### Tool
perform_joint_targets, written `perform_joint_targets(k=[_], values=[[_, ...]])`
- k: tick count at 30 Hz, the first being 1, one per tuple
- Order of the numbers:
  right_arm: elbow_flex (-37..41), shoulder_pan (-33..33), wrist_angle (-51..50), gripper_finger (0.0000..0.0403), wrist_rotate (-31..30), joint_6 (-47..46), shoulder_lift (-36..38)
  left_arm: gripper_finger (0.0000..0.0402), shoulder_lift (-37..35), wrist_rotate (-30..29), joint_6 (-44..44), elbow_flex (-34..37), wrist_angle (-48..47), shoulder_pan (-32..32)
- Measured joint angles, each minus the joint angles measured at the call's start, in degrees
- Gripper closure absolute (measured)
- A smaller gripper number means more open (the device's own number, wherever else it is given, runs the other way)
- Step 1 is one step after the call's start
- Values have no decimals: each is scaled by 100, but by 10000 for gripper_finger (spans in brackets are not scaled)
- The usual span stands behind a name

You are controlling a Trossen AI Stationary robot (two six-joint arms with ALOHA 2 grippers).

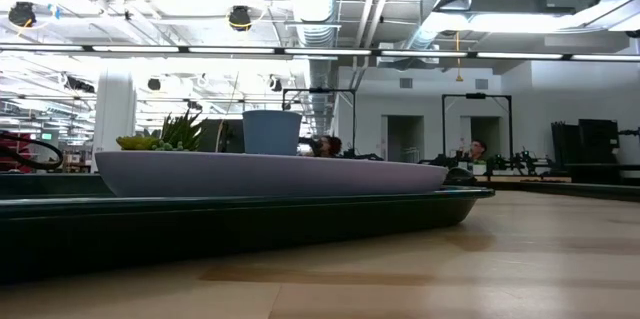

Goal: Pick and place plate/cup/fork/spoon on tray
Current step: Return to Home Position

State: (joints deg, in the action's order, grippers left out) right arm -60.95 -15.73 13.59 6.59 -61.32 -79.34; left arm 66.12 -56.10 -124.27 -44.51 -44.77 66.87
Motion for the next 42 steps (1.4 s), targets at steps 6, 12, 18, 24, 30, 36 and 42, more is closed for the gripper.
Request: perform_joint_targets(k=[6,12,18,24,30,36,42], values=[[-11,453,491,175,706,2121,1205,278,-2335,-1947,3459,-2,516,2],[-11,863,-602,175,1089,3951,2602,278,-4320,-1984,6732,-4,1034,2],[314,1368,-1146,175,1052,4251,3852,278,-5609,533,11039,31,2668,2],[2574,998,1026,175,183,4308,5028,278,-6432,2665,12957,450,3524,3],[4779,478,3897,175,-786,4102,5205,278,-6608,2748,12504,854,3436,19],[5796,210,5319,175,-987,4709,5520,278,-6603,2704,12358,1526,3946,17],[6037,77,4782,175,-1445,4994,5861,278,-6594,2961,11793,3019,5525,17]])
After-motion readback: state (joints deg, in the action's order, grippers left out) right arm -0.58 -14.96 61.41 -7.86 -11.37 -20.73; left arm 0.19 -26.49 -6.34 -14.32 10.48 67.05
